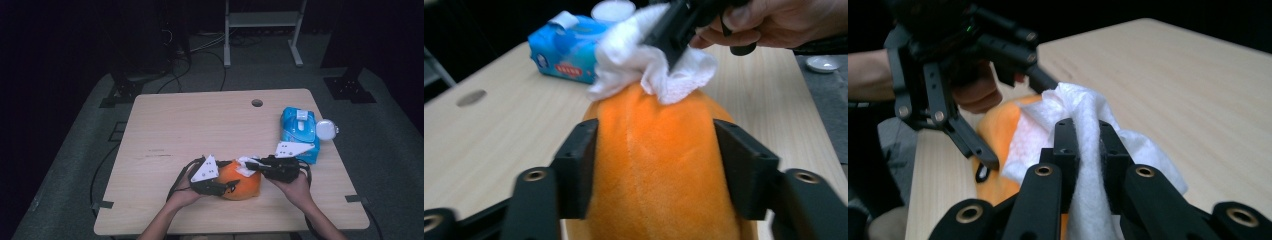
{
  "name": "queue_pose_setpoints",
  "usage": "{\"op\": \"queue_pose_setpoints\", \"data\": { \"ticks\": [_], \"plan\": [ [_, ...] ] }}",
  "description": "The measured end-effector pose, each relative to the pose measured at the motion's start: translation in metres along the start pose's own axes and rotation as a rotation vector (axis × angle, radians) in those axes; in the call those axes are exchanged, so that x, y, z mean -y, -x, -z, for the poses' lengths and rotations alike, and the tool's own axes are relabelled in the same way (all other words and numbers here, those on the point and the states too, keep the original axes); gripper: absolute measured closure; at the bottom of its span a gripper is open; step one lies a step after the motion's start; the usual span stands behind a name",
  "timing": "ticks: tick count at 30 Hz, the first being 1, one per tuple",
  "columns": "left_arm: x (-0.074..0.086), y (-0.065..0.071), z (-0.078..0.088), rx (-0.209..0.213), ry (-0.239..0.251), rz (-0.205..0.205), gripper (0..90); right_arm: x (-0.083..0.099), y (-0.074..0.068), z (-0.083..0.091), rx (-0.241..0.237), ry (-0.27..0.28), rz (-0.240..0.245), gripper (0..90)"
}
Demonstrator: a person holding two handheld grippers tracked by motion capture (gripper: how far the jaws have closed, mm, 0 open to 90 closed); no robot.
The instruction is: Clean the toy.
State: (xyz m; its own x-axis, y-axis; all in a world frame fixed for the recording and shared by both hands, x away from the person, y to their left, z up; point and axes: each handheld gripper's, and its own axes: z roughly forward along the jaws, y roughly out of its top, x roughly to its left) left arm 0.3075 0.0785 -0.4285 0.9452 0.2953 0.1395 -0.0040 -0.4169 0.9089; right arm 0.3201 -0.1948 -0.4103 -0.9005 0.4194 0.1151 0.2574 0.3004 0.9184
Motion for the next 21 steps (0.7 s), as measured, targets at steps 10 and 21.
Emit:
{"op": "queue_pose_setpoints", "data": {
  "ticks": [10,21],
  "plan": [
    [0.013,-0.015,-0.004,0.087,-0.077,0.267,15.1,0.006,-0.01,-0.002,-0.036,-0.033,0.024,81.5],
    [0.006,-0.006,0.0,-0.027,-0.008,0.017,36.2,-0.01,-0.015,0.0,0.006,0.017,0.069,81.8]
  ]
}}
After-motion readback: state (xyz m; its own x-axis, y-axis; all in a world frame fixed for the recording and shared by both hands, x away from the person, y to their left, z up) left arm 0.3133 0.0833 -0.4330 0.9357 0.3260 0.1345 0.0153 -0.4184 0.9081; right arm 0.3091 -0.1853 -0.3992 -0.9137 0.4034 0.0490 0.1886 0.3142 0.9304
